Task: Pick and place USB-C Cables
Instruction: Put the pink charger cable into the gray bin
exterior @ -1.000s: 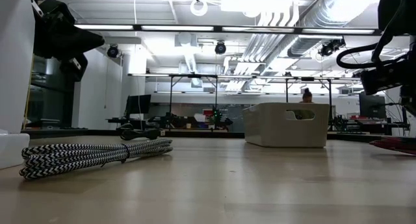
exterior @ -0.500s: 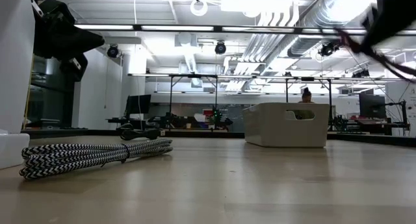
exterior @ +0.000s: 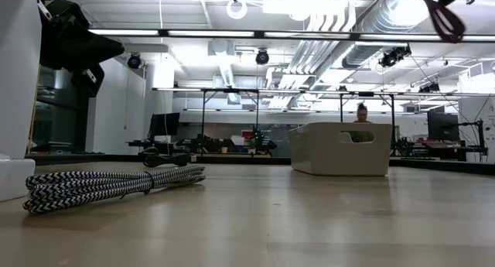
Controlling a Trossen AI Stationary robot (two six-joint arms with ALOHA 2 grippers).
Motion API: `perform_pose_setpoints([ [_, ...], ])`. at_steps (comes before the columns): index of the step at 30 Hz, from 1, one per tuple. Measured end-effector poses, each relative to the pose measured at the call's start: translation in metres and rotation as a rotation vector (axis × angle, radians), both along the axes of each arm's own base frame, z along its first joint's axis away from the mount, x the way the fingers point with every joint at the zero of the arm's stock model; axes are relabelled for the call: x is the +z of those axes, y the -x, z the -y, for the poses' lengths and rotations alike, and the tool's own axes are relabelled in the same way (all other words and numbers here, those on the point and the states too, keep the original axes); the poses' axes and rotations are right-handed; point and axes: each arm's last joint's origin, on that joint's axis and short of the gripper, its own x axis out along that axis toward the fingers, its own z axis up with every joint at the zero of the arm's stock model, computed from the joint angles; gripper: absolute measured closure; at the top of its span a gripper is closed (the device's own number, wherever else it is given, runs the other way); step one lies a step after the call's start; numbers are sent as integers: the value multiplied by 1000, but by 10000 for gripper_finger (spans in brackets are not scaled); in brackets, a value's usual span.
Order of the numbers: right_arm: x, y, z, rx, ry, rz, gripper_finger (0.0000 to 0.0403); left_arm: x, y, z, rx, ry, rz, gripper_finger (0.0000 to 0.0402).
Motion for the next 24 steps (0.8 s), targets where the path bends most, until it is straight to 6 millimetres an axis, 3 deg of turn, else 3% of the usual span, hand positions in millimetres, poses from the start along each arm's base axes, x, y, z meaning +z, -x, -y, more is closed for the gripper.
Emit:
perform_pose_setpoints([
  [6,13,-32,27,81,26,50,403,0,0,0,0,0,1,401],
  [14,25,-76,100,133,112,188,403,0,0,0,0,0,0,401],
  [19,29,-81,136,134,91,257,403,0,0,0,0,0,0,401],
  [24,27,-80,141,129,85,239,403,0,0,0,0,0,0,401],
])
